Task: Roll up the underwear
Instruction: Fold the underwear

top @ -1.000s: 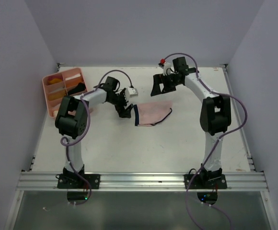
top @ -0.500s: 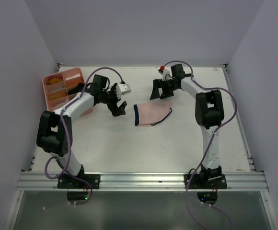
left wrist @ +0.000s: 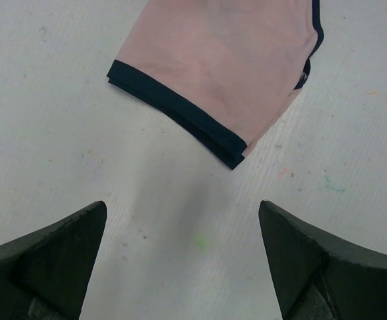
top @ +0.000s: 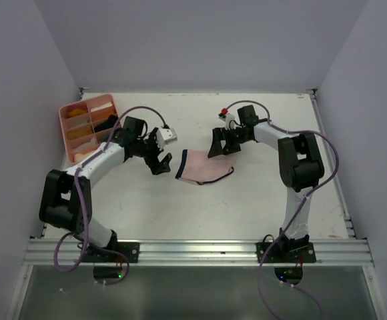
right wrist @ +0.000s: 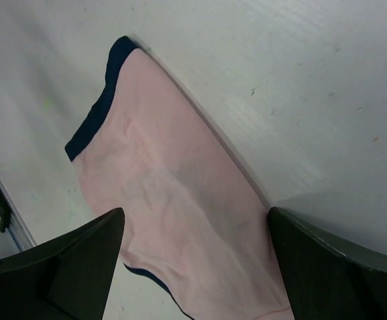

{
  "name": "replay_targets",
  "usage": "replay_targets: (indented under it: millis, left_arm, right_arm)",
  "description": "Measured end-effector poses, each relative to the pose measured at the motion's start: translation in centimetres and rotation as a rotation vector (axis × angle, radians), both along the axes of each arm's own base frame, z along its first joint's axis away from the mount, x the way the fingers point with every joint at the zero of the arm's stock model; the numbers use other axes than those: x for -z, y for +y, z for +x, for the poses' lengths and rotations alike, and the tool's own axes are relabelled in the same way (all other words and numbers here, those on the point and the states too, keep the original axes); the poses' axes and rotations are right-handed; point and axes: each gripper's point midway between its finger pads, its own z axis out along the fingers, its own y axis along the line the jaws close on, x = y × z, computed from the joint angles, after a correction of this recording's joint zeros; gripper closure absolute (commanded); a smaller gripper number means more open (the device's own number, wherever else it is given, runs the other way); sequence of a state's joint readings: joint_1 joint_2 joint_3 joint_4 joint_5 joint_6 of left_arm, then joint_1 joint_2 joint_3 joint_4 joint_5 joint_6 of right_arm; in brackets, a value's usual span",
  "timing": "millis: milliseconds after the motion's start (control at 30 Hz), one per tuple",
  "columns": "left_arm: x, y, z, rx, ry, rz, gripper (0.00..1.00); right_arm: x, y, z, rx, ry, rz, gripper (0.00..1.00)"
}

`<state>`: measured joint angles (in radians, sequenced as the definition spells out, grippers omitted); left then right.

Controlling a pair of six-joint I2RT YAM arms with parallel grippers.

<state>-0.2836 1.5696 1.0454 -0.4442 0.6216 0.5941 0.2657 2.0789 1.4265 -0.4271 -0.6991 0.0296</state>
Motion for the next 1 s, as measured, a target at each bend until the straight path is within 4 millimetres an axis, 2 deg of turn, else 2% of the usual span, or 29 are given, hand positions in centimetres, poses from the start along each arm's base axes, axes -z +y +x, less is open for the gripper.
replay_targets:
  millis: [67, 200, 333, 467, 567, 733, 900, 1000]
  left_arm:
    - [0.1, 0.2, -1.0, -0.001, 0.004, -0.004, 0.00]
    - [0.0, 0.6, -3.1, 0.008, -0.007, -0.009, 0.00]
    - [0.1, 0.5, -5.5, 0.062, -0.053, 0.009, 0.00]
    - [0.5, 0.9, -7.9, 0.145, -0.172, 0.063, 0.00]
    - [0.1, 1.5, -8.4, 0.182, -0.292, 0.094, 0.00]
    - [-0.2, 1.6, -8.2, 0.299, -0.432, 0.133, 0.00]
    - [0.7, 0.2, -8.7, 0.485, -0.515, 0.171, 0.21]
    - [1.9, -0.9, -9.1, 0.597, -0.540, 0.187, 0.40]
  right_arm:
    - [0.1, 0.6, -1.4, -0.021, 0.008, 0.001, 0.06]
    - [0.0, 2.2, -3.0, -0.068, 0.015, 0.012, 0.06]
    - [0.1, 4.0, -3.8, -0.112, 0.011, 0.016, 0.06]
    - [-0.2, 5.5, -3.7, -0.139, 0.006, 0.021, 0.06]
    - [-0.3, 5.8, -3.3, -0.141, 0.015, 0.008, 0.04]
    - [-0.7, 5.0, -2.5, -0.137, -0.007, -0.059, 0.02]
    - [-3.8, 5.6, -0.3, -0.139, -0.095, -0.052, 0.11]
    - [-5.5, 6.4, 0.2, -0.139, -0.115, -0.010, 0.23]
